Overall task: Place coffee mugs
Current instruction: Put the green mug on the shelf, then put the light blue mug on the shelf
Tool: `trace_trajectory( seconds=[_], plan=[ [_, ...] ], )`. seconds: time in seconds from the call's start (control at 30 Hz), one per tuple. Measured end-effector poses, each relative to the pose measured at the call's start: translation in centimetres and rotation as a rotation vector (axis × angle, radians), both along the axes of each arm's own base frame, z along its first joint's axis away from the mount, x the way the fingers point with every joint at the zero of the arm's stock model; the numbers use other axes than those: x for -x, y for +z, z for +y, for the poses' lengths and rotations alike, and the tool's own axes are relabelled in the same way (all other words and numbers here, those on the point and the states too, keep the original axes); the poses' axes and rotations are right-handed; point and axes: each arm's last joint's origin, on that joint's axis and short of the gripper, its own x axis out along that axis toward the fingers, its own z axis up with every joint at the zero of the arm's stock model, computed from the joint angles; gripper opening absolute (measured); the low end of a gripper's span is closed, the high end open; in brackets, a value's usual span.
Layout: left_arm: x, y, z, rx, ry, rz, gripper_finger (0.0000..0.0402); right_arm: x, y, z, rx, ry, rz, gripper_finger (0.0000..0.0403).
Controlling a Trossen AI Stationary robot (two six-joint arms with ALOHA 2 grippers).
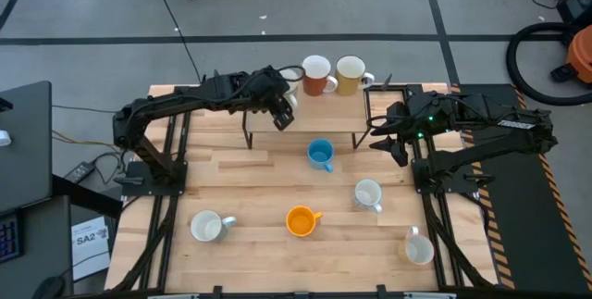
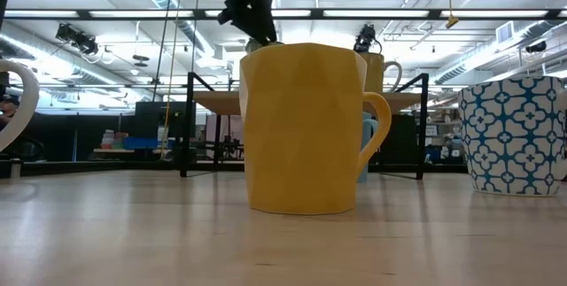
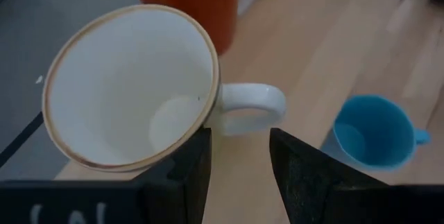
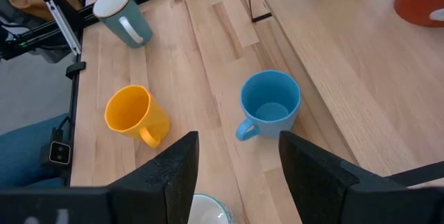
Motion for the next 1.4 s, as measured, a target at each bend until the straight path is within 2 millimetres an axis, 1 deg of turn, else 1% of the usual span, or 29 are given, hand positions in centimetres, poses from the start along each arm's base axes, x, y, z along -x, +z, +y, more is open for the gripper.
trace_trajectory(
  seconds=[0.2,0.3,0.47,0.6,0.73,0.9,1.07,1.23,1.4],
  plan=[
    [-0.1,0.3,1.1,-0.016,0.03,-0.049,0.0153,0.0,0.0,0.0,0.0,0.001,0.0,0.0205],
    [-0.2,0.1,1.9,-0.018,0.047,-0.055,0.0153,0.0,0.0,0.0,0.0,0.001,0.0,0.0205],
    [-0.6,-0.8,3.1,-0.017,0.075,-0.043,0.0153,0.0,0.0,0.0,0.0,0.0,0.0,0.0205],
    [-0.9,-1.3,3.7,-0.019,0.08,-0.039,0.0153,0.0,0.0,0.0,0.0,0.0,0.0,0.0205],
    [-1.2,-1.4,3.6,-0.021,0.073,-0.044,0.0153,0.0,0.0,0.0,0.001,0.0,0.0,0.0205],
    [-1.2,-1.1,3.0,-0.022,0.057,-0.05,0.0153,0.0,0.0,0.0,0.001,0.0,0.0,0.0205],
    [-0.2,0.4,1.7,-0.042,0.017,-0.065,0.0153,0.0,0.0,0.0,0.001,0.0,0.0,0.0205],
    [2.0,2.4,-0.7,0.007,-0.029,-0.072,0.0153,0.0,0.0,0.0,0.001,0.0,0.0,0.0205],
    [4.8,3.5,-4.2,0.137,-0.028,-0.033,0.0153,0.0,0.0,0.0,0.001,0.0,0.0,0.0205]
  ],
)
